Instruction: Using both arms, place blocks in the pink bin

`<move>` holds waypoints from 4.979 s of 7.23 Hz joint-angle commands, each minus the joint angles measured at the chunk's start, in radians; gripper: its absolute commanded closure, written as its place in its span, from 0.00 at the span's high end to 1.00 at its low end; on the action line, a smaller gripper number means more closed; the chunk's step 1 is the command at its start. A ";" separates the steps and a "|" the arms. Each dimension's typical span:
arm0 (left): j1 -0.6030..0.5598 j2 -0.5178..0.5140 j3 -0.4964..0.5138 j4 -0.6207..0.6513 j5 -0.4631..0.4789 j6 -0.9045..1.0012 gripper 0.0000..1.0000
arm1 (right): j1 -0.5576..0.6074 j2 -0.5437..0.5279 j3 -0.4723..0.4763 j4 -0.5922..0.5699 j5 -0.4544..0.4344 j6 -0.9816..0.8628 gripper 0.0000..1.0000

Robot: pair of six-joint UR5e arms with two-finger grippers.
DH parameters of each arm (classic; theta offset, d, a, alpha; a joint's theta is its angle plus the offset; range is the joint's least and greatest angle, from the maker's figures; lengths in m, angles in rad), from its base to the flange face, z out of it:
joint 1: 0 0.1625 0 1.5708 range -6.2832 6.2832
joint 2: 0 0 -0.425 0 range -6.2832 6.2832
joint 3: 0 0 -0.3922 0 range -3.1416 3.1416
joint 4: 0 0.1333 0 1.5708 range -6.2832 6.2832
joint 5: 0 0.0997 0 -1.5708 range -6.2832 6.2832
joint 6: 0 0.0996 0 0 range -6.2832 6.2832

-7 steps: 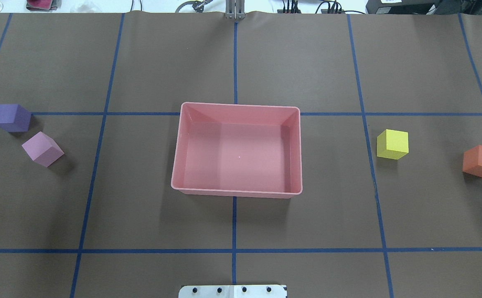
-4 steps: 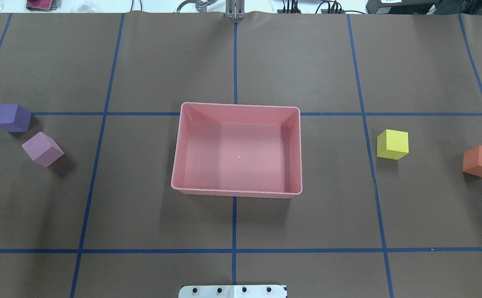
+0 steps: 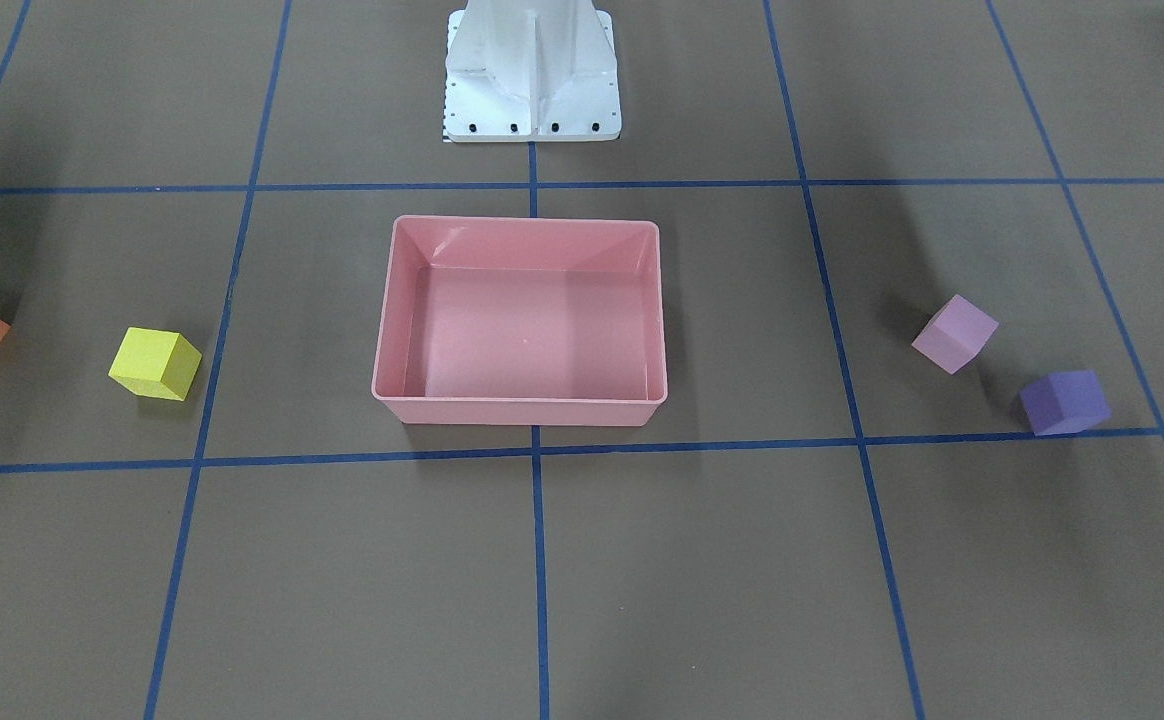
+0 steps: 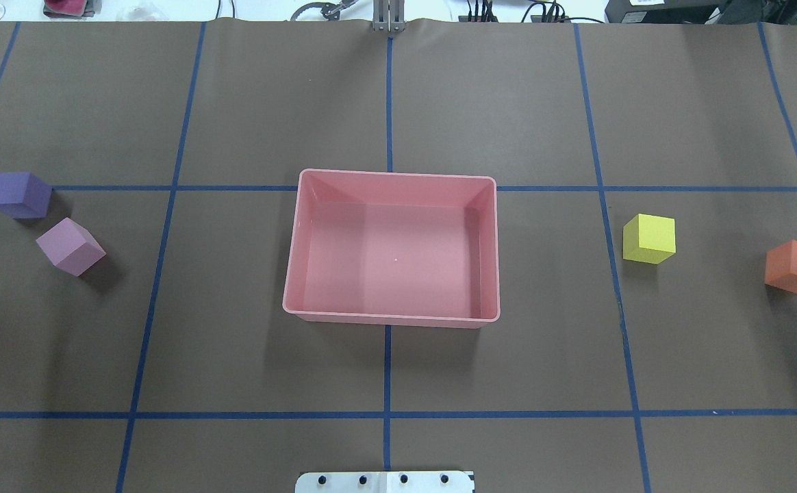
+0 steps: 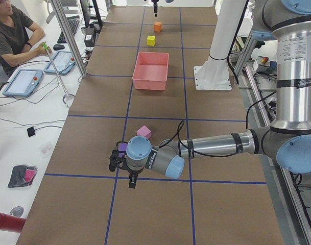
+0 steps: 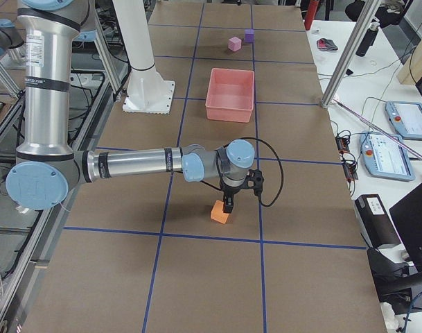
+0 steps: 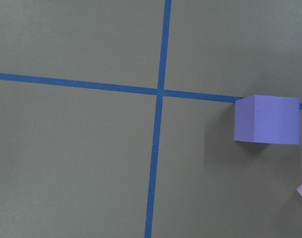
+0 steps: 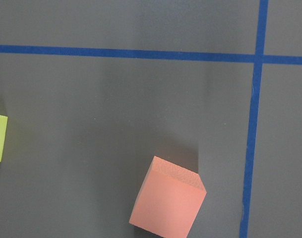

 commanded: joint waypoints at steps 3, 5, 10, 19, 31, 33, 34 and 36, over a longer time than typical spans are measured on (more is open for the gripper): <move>0.089 -0.009 0.009 0.006 -0.007 -0.004 1.00 | -0.107 -0.002 -0.179 0.406 -0.058 0.434 0.98; 0.089 -0.009 0.011 0.005 -0.007 -0.003 1.00 | -0.142 -0.004 -0.198 0.426 -0.071 0.463 0.99; 0.090 -0.018 0.010 0.005 -0.007 -0.028 1.00 | -0.157 -0.005 -0.202 0.425 -0.094 0.464 0.62; 0.383 -0.212 0.029 -0.006 0.204 -0.522 0.99 | -0.184 0.255 0.047 0.099 -0.067 0.723 0.00; 0.379 -0.230 0.027 0.009 0.202 -0.386 0.97 | -0.589 0.608 0.118 0.003 -0.297 1.354 0.00; 0.374 -0.224 0.034 0.043 0.211 -0.337 0.97 | -0.664 0.648 0.109 0.003 -0.366 1.421 0.00; 0.376 -0.230 0.048 0.045 0.212 -0.343 0.97 | -0.699 0.657 0.098 0.001 -0.410 1.429 0.03; 0.377 -0.249 0.106 0.043 0.212 -0.349 0.97 | -0.724 0.659 0.088 0.003 -0.421 1.429 0.70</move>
